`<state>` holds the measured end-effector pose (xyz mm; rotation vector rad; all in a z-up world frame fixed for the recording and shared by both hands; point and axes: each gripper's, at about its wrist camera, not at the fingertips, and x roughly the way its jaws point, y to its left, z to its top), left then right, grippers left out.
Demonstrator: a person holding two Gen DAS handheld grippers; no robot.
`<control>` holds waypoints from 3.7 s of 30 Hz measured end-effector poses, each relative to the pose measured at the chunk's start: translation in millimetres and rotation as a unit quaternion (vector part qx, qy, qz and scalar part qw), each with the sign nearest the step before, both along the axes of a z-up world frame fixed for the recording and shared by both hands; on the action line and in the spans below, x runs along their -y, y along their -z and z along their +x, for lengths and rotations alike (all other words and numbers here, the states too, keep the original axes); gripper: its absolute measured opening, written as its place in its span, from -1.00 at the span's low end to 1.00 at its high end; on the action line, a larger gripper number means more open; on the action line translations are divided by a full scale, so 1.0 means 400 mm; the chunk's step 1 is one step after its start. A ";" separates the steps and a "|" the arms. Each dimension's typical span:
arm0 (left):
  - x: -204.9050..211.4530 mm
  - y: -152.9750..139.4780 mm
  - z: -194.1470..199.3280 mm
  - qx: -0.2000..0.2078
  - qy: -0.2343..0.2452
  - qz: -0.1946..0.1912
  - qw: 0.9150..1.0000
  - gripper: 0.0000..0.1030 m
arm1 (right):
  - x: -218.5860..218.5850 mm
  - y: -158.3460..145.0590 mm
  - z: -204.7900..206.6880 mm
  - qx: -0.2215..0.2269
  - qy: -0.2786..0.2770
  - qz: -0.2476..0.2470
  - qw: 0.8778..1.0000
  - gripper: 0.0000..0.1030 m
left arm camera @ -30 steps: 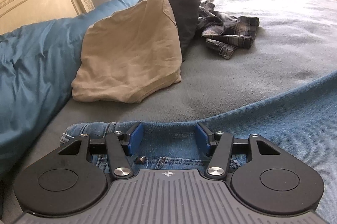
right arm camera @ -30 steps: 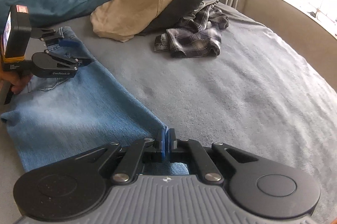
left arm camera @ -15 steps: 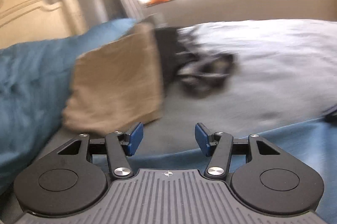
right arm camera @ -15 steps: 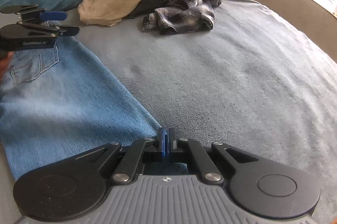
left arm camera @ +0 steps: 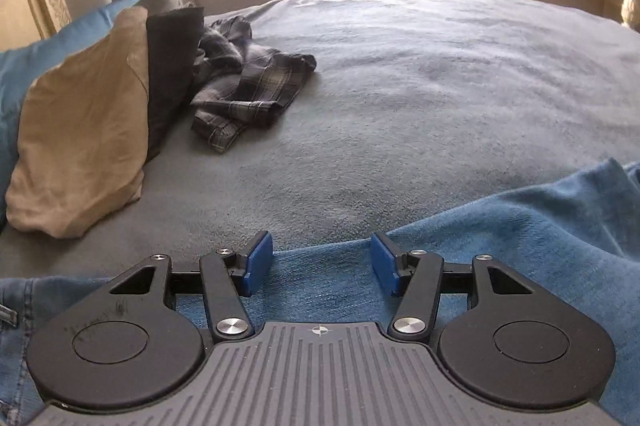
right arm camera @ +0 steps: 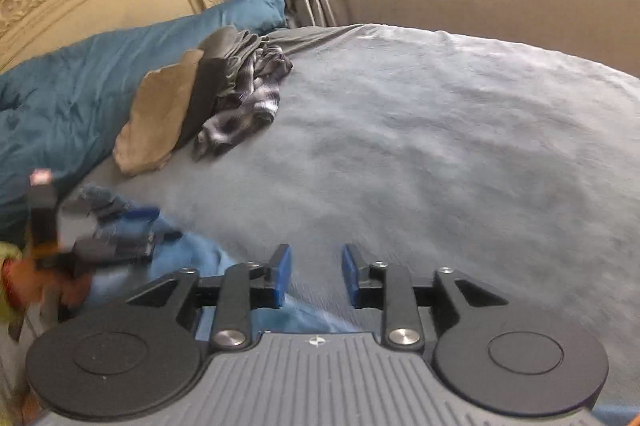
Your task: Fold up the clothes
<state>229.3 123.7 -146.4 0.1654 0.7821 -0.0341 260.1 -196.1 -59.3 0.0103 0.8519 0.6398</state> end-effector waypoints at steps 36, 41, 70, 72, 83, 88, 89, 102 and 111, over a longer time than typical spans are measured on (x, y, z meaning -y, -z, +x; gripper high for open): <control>0.034 0.012 -0.005 0.025 0.007 0.049 0.998 0.07 | 0.080 0.070 -0.070 -0.026 0.064 -0.092 0.993 -0.97; 0.038 0.011 -0.005 0.025 0.007 0.054 0.998 0.07 | 0.089 0.069 -0.064 -0.049 0.055 -0.082 0.994 -0.97; 0.325 0.002 -0.062 -0.006 0.180 -0.006 0.984 0.07 | 0.260 -0.020 -0.220 -0.036 0.127 -0.030 0.991 0.10; 0.327 0.002 -0.061 -0.008 0.176 -0.009 0.984 0.07 | 0.223 -0.018 -0.293 -0.023 0.096 -0.069 0.993 0.10; 0.332 -0.001 -0.061 -0.010 0.166 -0.009 0.986 0.07 | 0.126 0.146 -0.440 -0.007 0.077 -0.245 0.966 -0.94; 0.334 -0.001 -0.057 -0.012 0.164 -0.007 0.986 0.07 | 0.204 0.025 -0.405 0.039 0.134 -0.232 0.963 -0.96; 0.335 -0.001 -0.056 -0.012 0.164 -0.007 0.986 0.07 | 0.228 -0.003 -0.393 0.043 0.149 -0.221 0.963 -0.96; 0.336 0.000 -0.045 -0.014 0.164 -0.007 0.986 0.07 | 0.486 0.061 -0.111 -0.081 0.206 -0.162 0.962 -0.96; 0.331 0.002 -0.039 -0.014 0.171 -0.012 0.985 0.07 | 0.557 0.147 -0.079 -0.135 0.247 -0.101 0.954 -0.89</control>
